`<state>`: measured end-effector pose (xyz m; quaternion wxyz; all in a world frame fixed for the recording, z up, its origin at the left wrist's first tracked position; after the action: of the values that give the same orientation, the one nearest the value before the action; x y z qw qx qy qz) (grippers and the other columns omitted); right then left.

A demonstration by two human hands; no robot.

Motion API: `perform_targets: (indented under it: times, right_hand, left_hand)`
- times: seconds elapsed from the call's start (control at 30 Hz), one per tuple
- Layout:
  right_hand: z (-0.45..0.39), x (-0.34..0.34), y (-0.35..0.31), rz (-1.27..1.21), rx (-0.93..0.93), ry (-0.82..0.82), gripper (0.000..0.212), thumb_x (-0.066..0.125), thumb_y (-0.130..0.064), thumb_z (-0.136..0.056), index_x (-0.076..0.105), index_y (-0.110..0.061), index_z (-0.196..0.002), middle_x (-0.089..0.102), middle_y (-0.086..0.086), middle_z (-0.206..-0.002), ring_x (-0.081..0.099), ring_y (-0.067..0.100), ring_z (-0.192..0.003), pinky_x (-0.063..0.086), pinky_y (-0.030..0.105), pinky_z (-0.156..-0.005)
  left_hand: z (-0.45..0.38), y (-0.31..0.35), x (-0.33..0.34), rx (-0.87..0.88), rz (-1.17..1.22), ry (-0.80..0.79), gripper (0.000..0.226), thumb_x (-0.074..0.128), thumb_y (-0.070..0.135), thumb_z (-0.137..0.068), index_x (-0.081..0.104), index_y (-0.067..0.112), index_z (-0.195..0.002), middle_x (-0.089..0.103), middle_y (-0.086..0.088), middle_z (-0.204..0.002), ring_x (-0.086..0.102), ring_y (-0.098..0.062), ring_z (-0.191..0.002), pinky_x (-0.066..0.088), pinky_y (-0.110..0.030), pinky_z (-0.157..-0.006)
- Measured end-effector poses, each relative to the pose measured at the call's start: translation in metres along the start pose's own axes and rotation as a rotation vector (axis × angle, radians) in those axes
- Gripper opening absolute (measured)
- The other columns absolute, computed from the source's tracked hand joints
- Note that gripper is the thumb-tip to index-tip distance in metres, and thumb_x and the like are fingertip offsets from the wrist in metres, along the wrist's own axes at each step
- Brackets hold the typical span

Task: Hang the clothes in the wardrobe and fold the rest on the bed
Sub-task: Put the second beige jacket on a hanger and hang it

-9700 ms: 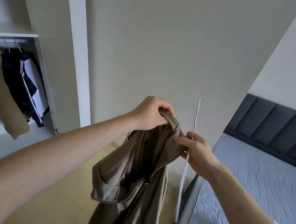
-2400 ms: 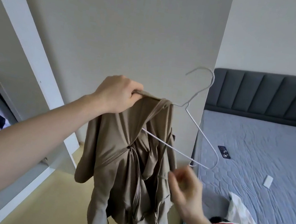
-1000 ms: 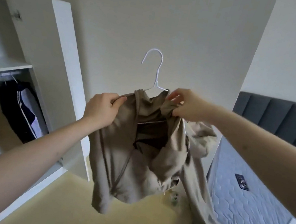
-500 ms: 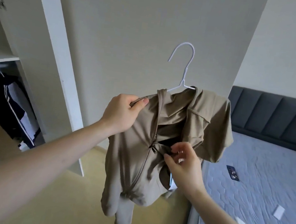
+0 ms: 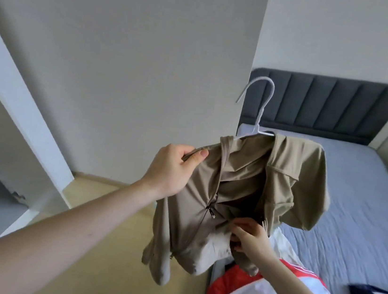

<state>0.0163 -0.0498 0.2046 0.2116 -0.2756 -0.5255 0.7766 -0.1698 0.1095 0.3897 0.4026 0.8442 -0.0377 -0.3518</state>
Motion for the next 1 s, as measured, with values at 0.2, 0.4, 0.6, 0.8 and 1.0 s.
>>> perform_targets:
  times: [0.2, 0.4, 0.6, 0.8, 1.0]
  right_hand:
    - [0.004, -0.108, 0.069, 0.13, -0.015, 0.212, 0.014, 0.074, -0.024, -0.094, 0.071, -0.02, -0.081, 0.075, -0.007, -0.071, 0.072, 0.016, -0.069, 0.06, 0.035, -0.065]
    - [0.005, -0.213, 0.104, 0.197, 0.028, 0.357, 0.032, 0.068, -0.021, -0.091, 0.056, -0.008, -0.064, 0.062, 0.006, -0.058, 0.059, 0.027, -0.062, 0.047, 0.04, -0.063]
    - [-0.007, -0.295, 0.12, 0.351, -0.038, 0.411, 0.01, 0.066, -0.015, -0.095, 0.071, -0.015, -0.103, 0.073, 0.002, -0.098, 0.065, 0.022, -0.095, 0.051, 0.037, -0.087]
    - [-0.048, -0.32, 0.158, 0.575, 0.085, 0.234, 0.022, 0.065, -0.03, -0.096, 0.072, -0.02, -0.114, 0.077, 0.006, -0.108, 0.068, 0.034, -0.106, 0.046, 0.033, -0.08]
    - [-0.094, -0.29, 0.234, 0.787, 0.187, 0.083, 0.028, 0.058, -0.035, -0.095, 0.069, -0.019, -0.115, 0.076, 0.011, -0.11, 0.066, 0.04, -0.104, 0.05, 0.039, -0.083]
  left_hand:
    - [0.022, 0.012, 0.102, -0.043, 0.131, -0.145, 0.057, 0.059, 0.044, -0.102, 0.031, 0.02, -0.058, 0.023, 0.008, -0.053, 0.026, -0.011, -0.052, 0.022, -0.032, -0.051]
    - [0.04, 0.048, 0.21, -0.102, 0.319, -0.266, 0.058, 0.058, 0.05, -0.1, 0.034, 0.015, -0.061, 0.025, 0.01, -0.058, 0.027, -0.011, -0.056, 0.022, -0.033, -0.054]
    - [0.05, 0.069, 0.286, -0.222, 0.495, -0.231, 0.058, 0.058, 0.053, -0.101, 0.033, 0.014, -0.064, 0.026, 0.001, -0.062, 0.026, -0.017, -0.059, 0.023, -0.034, -0.056]
    - [0.082, 0.03, 0.34, -0.608, 0.631, -0.064, 0.072, 0.062, 0.065, -0.094, 0.04, 0.001, -0.07, 0.032, -0.009, -0.069, 0.028, -0.026, -0.068, 0.023, -0.042, -0.064]
    - [0.124, -0.063, 0.401, -0.991, 0.555, 0.166, 0.047, 0.072, 0.062, -0.078, 0.056, 0.017, -0.077, 0.047, 0.003, -0.083, 0.043, -0.009, -0.069, 0.034, -0.016, -0.061]
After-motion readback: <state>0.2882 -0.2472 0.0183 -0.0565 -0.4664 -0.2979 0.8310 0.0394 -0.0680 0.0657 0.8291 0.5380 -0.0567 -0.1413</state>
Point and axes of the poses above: each hand's wrist, its own z-axis away from the middle knuckle, its own x-axis out of the palm, y = z × x, the point moved 1 cm from there along -z, towards the middle knuckle
